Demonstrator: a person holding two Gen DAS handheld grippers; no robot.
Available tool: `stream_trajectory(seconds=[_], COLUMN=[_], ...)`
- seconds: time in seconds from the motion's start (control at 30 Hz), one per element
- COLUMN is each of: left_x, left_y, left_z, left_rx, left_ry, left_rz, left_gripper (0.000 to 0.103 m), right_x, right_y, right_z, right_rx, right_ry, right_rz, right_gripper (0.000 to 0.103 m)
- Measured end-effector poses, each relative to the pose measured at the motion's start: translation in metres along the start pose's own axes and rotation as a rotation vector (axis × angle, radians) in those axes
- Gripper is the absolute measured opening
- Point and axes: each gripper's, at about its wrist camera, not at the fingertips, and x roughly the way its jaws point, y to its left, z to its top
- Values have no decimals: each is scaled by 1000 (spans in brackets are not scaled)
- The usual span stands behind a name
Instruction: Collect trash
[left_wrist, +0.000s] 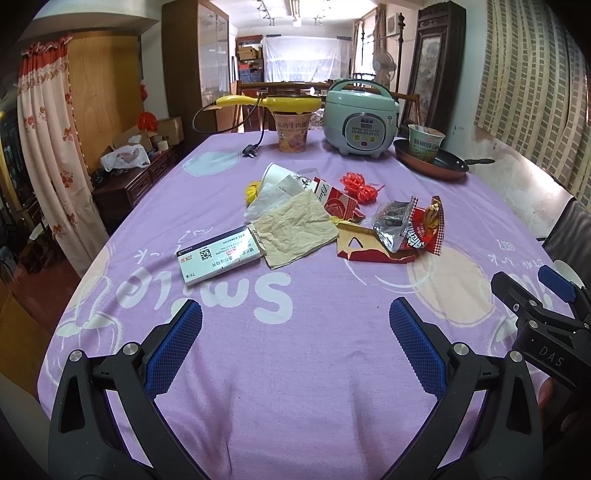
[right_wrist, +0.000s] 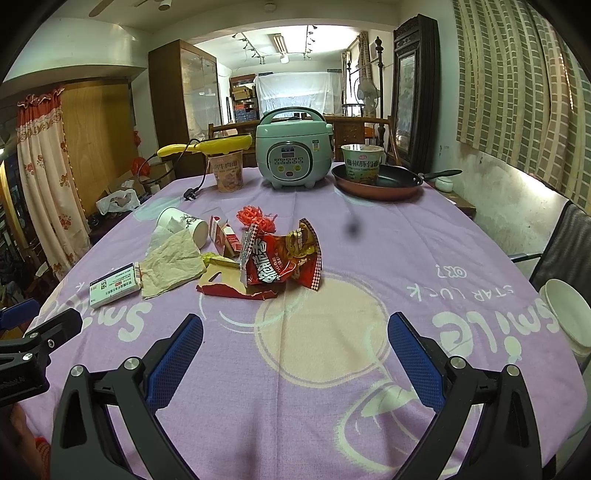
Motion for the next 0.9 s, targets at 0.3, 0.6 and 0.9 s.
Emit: stream_trajectory(seconds=[0.3, 0.6, 0.9], left_x=[0, 0, 0], left_y=[-1, 0, 0], left_z=[0, 0, 0], left_rx=[1, 1, 1], left_ry=[1, 2, 3], left_rz=[2, 8, 7], left_gripper=[97, 97, 97], right_x=[2, 2, 1], right_y=[-2, -2, -3], right_z=[0, 0, -1], right_rx=[1, 3, 3], right_ry=[2, 3, 1], right_rz=[4, 5, 7], right_gripper=[98, 98, 98])
